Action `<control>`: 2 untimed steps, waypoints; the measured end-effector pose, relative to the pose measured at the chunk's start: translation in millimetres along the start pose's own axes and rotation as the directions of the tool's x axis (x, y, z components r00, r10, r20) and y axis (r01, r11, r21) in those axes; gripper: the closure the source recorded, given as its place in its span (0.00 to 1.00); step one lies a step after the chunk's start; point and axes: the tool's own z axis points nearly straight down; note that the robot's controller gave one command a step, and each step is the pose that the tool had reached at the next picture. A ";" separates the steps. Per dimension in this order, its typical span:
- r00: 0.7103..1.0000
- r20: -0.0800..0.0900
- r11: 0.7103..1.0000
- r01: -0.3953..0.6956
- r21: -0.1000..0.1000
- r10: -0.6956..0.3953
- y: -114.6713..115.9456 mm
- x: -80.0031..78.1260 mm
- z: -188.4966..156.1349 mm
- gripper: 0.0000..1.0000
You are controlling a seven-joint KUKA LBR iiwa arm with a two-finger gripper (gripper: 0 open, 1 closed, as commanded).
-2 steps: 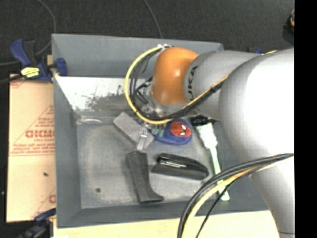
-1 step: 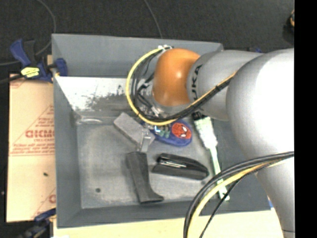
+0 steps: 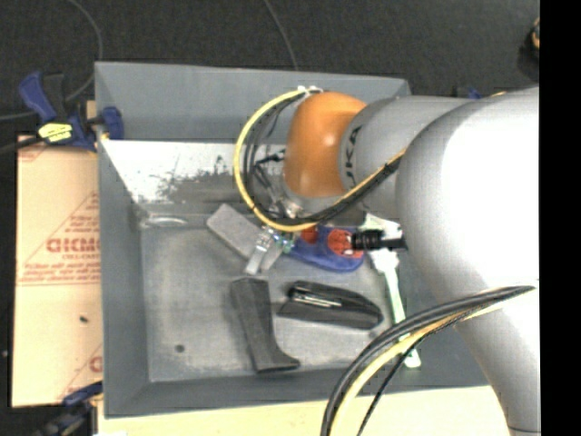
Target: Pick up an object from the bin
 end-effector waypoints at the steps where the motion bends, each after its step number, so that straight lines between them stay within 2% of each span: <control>1: 0.972 0.020 0.972 0.235 -0.006 -0.235 0.1 -3.3 -0.4 0.00; 2: 0.983 0.004 0.983 -0.185 -0.004 0.185 16.8 11.7 1.9 1.00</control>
Offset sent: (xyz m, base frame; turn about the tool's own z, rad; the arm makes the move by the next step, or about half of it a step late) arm -0.0026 0.0216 -0.0025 0.1893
